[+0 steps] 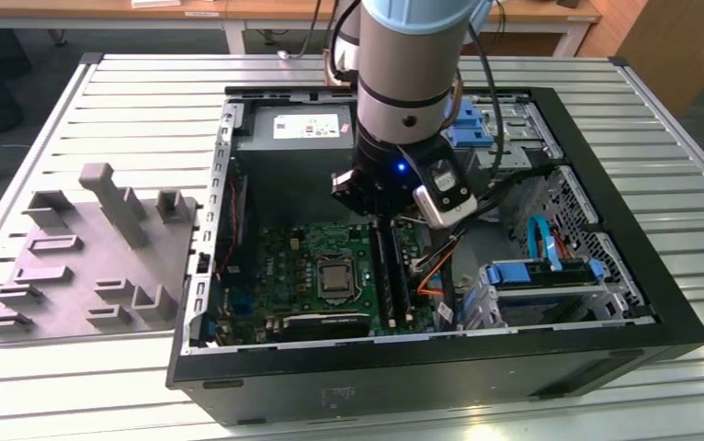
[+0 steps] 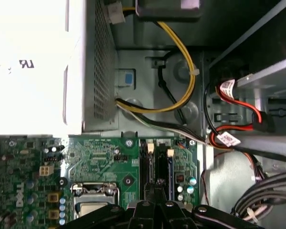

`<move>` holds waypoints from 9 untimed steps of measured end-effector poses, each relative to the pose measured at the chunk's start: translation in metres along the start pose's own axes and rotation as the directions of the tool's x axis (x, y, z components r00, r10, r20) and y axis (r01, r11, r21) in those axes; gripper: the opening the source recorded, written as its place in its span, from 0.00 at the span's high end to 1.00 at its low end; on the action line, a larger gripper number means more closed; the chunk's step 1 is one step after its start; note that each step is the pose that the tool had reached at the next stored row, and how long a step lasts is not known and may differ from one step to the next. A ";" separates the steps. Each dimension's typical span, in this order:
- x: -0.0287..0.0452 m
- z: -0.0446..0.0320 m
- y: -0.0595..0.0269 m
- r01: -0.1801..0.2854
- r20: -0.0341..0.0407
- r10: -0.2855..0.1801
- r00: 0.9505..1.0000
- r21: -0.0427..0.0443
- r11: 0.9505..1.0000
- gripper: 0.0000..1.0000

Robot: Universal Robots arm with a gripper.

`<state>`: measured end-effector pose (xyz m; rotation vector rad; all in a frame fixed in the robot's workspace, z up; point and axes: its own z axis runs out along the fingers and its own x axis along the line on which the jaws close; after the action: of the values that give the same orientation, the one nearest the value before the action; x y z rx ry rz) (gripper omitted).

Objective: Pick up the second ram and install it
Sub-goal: 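Press down the second ram until it locks into place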

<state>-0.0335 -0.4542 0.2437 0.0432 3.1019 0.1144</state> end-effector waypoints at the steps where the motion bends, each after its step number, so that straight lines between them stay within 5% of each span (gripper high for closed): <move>1: 0.0000 0.0002 0.0003 0.000 0.000 0.000 1.000 0.000 1.000 0.89; 9: 0.0002 0.0026 0.0028 0.000 0.000 0.000 1.000 -0.002 1.000 0.89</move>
<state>-0.0335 -0.4513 0.2412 0.0432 3.1017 0.1182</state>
